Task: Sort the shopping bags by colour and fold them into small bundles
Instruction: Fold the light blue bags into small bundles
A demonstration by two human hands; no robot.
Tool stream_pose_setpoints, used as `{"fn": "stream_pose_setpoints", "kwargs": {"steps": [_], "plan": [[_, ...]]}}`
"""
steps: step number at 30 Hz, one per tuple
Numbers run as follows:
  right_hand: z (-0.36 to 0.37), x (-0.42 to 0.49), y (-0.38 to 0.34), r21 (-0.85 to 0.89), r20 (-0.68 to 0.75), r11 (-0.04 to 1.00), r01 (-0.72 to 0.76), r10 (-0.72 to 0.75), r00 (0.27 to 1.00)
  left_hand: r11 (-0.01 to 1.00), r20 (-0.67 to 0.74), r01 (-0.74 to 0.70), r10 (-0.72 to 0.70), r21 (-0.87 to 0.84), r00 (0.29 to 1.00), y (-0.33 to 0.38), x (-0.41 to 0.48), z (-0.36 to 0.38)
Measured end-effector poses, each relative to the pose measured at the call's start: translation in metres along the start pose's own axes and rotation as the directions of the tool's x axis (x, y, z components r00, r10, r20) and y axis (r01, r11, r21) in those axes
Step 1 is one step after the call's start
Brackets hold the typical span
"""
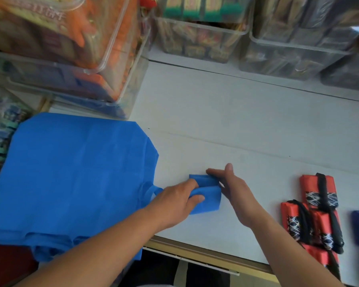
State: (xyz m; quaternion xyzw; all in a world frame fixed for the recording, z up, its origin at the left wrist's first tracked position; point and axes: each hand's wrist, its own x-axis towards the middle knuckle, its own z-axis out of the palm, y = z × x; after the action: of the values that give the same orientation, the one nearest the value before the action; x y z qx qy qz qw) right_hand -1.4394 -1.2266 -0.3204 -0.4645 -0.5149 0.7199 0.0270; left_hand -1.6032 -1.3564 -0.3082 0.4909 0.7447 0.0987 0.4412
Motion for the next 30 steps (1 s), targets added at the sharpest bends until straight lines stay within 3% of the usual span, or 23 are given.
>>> {"fn": "stream_pose_setpoints", "kwargs": {"steps": [2,5,7,10,13,15,17,19,20,23,26,30], "plan": [[0.001,-0.007,0.007,0.004,0.04,1.0,0.004,-0.004,0.999,0.999,-0.083,0.045,-0.045,-0.002,0.996,0.007,0.01,0.001],[0.009,-0.006,0.02,-0.212,-0.132,0.97,0.121,-0.151,0.98,0.996,-0.188,0.089,-0.083,0.025,0.979,0.013,0.03,0.007],[0.013,-0.003,0.024,-0.205,-0.239,0.963,0.173,-0.22,0.946,0.992,-0.312,0.1,-0.071,0.08,0.948,0.01,0.037,0.009],[0.011,0.004,0.029,-0.217,-0.269,0.958,0.186,-0.242,0.932,0.979,-0.433,-0.038,0.122,0.198,0.893,-0.001,0.029,0.018],[0.009,0.006,0.033,-0.32,-0.248,0.928,0.191,-0.277,0.928,0.921,-0.38,-0.21,0.332,0.327,0.863,-0.023,0.013,0.043],[0.011,0.006,0.037,-0.514,-0.219,0.831,0.212,-0.365,0.905,0.937,-0.38,-0.196,0.3,0.288,0.875,-0.035,0.01,0.059],[0.017,0.003,0.042,-0.762,-0.146,0.6,0.243,-0.525,0.838,0.971,-0.395,-0.15,0.214,0.188,0.893,-0.036,0.012,0.066],[0.026,0.0,0.046,-0.885,0.014,0.354,0.303,-0.63,0.777,0.987,-0.398,-0.12,0.153,0.106,0.905,-0.028,0.016,0.065],[0.03,-0.002,0.05,-0.899,0.069,0.304,0.316,-0.613,0.787,0.989,-0.392,-0.12,0.144,0.084,0.909,-0.025,0.018,0.065],[0.026,0.007,0.067,-0.915,0.093,0.319,0.248,-0.432,0.897,0.985,-0.308,-0.165,0.173,0.054,0.935,-0.019,0.02,0.061],[0.022,0.017,0.077,-0.961,0.105,0.209,0.182,-0.332,0.937,0.984,-0.285,-0.178,0.174,0.013,0.943,-0.029,0.012,0.052],[0.032,0.012,0.067,-0.966,0.015,0.238,0.098,-0.327,0.945,0.96,-0.299,-0.168,0.231,0.222,0.926,-0.056,-0.002,0.045]]}}
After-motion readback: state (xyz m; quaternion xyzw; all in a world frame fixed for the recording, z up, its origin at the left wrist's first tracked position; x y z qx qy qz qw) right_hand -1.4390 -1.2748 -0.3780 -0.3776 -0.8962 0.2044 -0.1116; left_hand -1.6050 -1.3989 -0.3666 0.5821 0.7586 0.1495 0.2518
